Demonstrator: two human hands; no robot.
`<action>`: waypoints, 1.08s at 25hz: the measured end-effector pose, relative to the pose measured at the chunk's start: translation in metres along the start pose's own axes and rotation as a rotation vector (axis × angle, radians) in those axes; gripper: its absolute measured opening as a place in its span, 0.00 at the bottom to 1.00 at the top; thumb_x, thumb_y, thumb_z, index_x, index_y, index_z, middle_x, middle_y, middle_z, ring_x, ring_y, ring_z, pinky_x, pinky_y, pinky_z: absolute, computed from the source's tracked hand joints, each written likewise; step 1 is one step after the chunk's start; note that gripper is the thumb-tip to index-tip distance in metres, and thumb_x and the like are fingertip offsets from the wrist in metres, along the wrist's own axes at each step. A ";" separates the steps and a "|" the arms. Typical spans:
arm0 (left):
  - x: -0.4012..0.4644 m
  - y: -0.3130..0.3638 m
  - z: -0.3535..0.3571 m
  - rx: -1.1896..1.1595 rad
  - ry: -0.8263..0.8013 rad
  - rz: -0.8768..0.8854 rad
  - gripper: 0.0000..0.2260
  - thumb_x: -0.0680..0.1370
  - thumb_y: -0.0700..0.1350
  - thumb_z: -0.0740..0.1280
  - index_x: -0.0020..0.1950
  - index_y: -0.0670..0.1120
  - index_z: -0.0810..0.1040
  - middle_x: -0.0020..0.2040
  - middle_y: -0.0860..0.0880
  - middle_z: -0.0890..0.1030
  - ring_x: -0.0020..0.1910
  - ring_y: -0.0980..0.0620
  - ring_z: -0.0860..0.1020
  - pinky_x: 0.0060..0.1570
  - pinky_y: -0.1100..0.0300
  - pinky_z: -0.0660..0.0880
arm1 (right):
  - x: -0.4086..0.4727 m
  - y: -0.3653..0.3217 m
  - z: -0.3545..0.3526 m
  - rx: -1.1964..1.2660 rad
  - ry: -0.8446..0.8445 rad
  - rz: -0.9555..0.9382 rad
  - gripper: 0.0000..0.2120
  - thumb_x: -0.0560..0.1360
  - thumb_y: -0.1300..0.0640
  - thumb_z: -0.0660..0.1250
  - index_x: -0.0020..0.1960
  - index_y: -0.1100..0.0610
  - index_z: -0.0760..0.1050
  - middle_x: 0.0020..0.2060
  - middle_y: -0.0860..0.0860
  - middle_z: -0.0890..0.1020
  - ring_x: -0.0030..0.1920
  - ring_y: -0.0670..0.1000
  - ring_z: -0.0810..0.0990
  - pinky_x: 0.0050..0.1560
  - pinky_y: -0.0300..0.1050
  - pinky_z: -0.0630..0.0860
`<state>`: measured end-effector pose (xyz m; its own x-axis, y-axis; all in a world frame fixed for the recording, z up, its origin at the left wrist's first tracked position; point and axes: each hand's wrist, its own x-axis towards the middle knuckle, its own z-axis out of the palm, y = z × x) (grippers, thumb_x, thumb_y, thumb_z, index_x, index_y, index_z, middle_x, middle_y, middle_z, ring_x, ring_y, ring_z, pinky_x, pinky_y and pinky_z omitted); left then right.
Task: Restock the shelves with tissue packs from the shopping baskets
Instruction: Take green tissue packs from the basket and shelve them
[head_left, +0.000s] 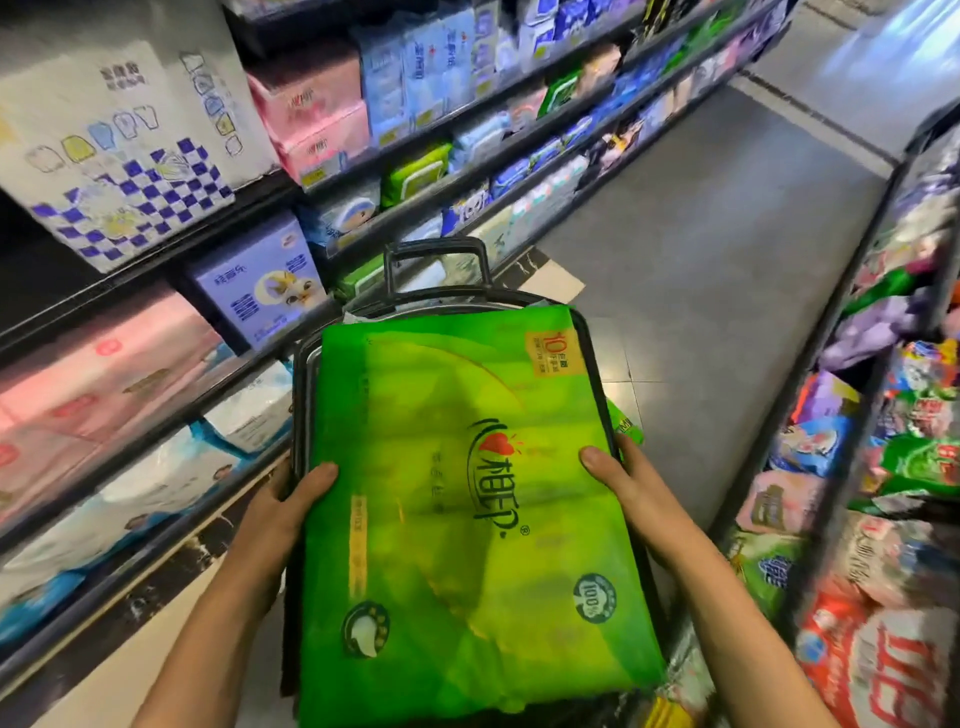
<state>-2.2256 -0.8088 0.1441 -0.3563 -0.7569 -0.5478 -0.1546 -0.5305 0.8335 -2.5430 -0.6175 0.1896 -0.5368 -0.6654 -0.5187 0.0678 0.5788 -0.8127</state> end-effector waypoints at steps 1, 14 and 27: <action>0.004 -0.003 0.001 -0.011 0.012 0.008 0.56 0.51 0.73 0.78 0.73 0.48 0.71 0.62 0.47 0.82 0.54 0.47 0.84 0.58 0.49 0.77 | 0.013 -0.004 0.002 -0.027 -0.018 0.003 0.62 0.56 0.23 0.71 0.80 0.55 0.56 0.70 0.48 0.73 0.68 0.49 0.75 0.70 0.54 0.70; -0.025 -0.085 0.024 -0.307 0.496 -0.037 0.23 0.75 0.56 0.69 0.64 0.43 0.77 0.43 0.49 0.87 0.39 0.51 0.85 0.35 0.55 0.82 | 0.116 -0.027 0.007 -0.191 -0.460 -0.112 0.38 0.59 0.33 0.73 0.65 0.42 0.67 0.57 0.34 0.81 0.59 0.40 0.80 0.60 0.44 0.79; -0.050 -0.139 -0.031 -0.237 0.553 -0.022 0.37 0.62 0.61 0.75 0.68 0.48 0.75 0.57 0.50 0.84 0.51 0.50 0.83 0.47 0.59 0.82 | 0.138 0.027 0.104 -0.336 -0.611 -0.061 0.59 0.57 0.25 0.74 0.78 0.46 0.54 0.70 0.36 0.70 0.64 0.33 0.74 0.67 0.37 0.72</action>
<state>-2.1575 -0.7092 0.0538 0.1862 -0.7972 -0.5742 0.0760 -0.5710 0.8174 -2.5276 -0.7423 0.0684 0.0447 -0.7902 -0.6113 -0.2645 0.5807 -0.7700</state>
